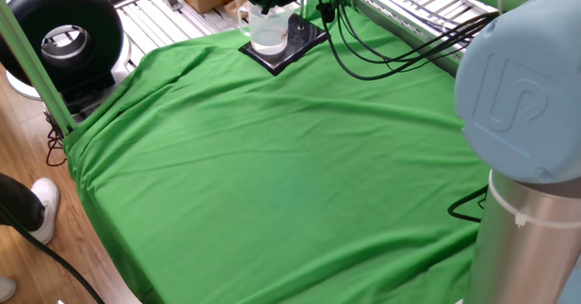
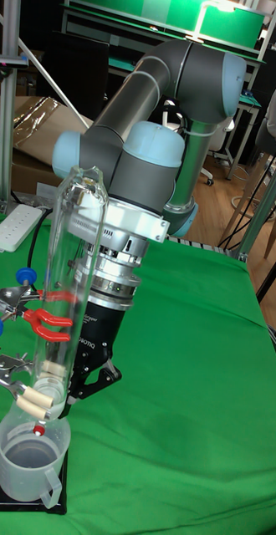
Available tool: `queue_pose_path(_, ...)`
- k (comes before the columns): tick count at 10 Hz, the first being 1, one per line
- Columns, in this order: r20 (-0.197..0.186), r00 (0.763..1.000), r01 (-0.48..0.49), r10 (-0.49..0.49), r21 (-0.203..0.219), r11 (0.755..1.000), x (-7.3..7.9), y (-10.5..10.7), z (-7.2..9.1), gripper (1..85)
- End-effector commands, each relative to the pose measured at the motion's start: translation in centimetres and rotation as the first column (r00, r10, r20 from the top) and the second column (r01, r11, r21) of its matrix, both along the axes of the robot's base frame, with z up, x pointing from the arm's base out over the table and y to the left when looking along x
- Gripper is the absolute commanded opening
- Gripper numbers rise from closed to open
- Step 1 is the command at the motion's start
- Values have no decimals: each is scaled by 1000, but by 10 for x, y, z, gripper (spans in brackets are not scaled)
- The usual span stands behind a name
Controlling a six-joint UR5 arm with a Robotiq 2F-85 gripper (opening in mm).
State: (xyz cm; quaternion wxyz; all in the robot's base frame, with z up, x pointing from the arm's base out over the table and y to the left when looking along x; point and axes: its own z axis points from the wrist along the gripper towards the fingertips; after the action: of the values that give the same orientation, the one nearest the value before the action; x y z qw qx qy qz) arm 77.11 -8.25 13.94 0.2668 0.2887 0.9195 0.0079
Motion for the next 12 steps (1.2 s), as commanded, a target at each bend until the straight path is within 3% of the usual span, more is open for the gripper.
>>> queue_pose_path(1, 14, 1000, 6, -6, 3, 1000, 3, -3, 2, 13)
queue_pose_path(12, -5, 1000, 0, 0, -4, 1000, -1, -4, -2, 13)
